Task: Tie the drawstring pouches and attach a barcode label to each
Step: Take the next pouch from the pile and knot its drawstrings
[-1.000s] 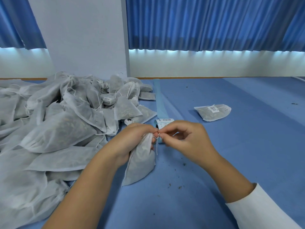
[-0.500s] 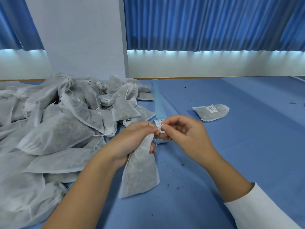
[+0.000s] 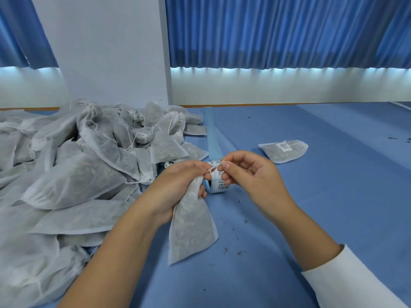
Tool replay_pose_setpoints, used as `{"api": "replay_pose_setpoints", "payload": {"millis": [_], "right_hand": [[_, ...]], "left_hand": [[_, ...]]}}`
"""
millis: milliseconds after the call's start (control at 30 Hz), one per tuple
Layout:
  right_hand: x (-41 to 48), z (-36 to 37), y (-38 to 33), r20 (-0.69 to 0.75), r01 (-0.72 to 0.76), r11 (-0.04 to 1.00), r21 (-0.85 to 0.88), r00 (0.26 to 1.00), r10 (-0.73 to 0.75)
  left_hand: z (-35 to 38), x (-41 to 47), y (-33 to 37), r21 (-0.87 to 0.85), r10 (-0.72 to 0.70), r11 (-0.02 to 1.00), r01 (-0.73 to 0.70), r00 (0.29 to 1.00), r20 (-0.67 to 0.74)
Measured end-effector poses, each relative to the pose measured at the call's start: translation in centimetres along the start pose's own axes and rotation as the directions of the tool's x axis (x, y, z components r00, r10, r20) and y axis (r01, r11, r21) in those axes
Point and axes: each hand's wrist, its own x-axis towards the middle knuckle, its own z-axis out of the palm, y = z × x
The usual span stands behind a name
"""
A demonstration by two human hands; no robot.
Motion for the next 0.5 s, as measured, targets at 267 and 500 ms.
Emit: {"api": "replay_pose_setpoints", "payload": {"millis": [267, 500], "right_hand": [[0.24, -0.44, 0.03, -0.018, -0.014, 0.999, 0.052, 1.0, 0.015], [0.32, -0.55, -0.11, -0.045, -0.017, 1.0, -0.004, 0.999, 0.017]], "left_hand": [[0.23, 0.15, -0.11, 0.15, 0.059, 0.988, -0.041, 0.991, -0.122], [0.7, 0.14, -0.61, 0.332, 0.214, 0.932, -0.143, 0.959, -0.187]]}}
